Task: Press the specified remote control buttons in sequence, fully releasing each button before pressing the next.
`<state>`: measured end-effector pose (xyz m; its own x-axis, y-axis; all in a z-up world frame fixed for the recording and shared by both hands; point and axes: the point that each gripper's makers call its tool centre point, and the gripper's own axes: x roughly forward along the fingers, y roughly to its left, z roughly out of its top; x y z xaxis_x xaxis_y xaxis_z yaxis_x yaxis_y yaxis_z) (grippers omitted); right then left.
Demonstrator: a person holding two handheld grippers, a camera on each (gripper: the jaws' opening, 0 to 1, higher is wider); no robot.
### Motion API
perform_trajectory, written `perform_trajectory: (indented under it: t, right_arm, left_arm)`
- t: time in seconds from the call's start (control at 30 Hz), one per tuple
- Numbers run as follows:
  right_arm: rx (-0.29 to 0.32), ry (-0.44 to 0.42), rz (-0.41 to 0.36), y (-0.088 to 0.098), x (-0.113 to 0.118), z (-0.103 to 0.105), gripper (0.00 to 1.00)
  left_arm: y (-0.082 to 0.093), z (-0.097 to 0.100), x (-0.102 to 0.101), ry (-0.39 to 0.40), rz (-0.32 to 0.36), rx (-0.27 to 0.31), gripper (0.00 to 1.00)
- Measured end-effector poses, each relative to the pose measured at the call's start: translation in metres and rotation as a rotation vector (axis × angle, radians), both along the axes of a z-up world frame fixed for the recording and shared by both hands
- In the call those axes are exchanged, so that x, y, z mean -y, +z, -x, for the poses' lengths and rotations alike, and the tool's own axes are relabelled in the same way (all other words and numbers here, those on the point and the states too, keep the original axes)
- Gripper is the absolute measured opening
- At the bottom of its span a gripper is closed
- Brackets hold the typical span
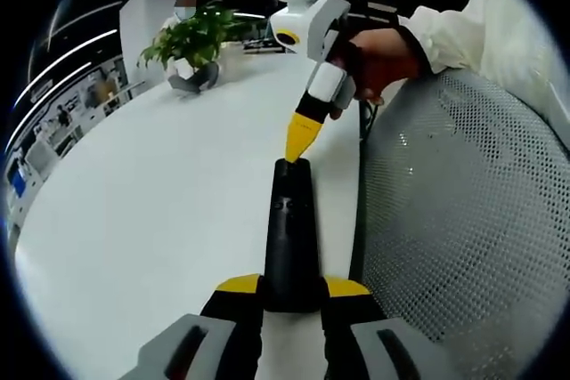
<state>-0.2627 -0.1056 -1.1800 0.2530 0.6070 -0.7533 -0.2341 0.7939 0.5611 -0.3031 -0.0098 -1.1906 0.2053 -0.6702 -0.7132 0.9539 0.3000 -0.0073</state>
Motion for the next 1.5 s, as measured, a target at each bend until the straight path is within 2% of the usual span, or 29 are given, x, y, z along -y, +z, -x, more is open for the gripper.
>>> perform_trajectory:
  t: [0.17, 0.67, 0.8, 0.97, 1.23, 1.27, 1.5]
  right_arm:
    - [-0.01, -0.023, -0.049, 0.003, -0.003, -0.003, 0.0]
    - [-0.04, 0.017, -0.053, -0.001, -0.01, 0.005, 0.0]
    - [-0.005, 0.04, -0.021, -0.001, -0.011, 0.005, 0.0]
    - [-0.002, 0.031, -0.016, -0.002, -0.01, 0.004, 0.0]
    - [0.031, 0.09, 0.01, 0.001, -0.015, 0.004, 0.0]
    - [0.015, 0.092, -0.016, 0.003, -0.019, 0.006, 0.0]
    - [-0.034, 0.059, -0.054, 0.004, -0.016, 0.008, 0.0]
  left_arm:
    - [0.0, 0.0, 0.0, -0.005, 0.001, 0.001, 0.24]
    - [-0.001, -0.001, 0.001, 0.0, 0.001, 0.0, 0.25]
    - [-0.001, -0.001, 0.001, -0.003, 0.002, 0.001, 0.25]
    - [-0.001, -0.002, 0.003, -0.003, 0.008, 0.004, 0.25]
    - [-0.001, -0.001, 0.005, -0.022, 0.014, 0.006, 0.24]
    - [-0.001, 0.001, 0.005, -0.028, 0.011, 0.001, 0.24]
    - [0.0, 0.002, 0.008, -0.038, 0.011, 0.003, 0.24]
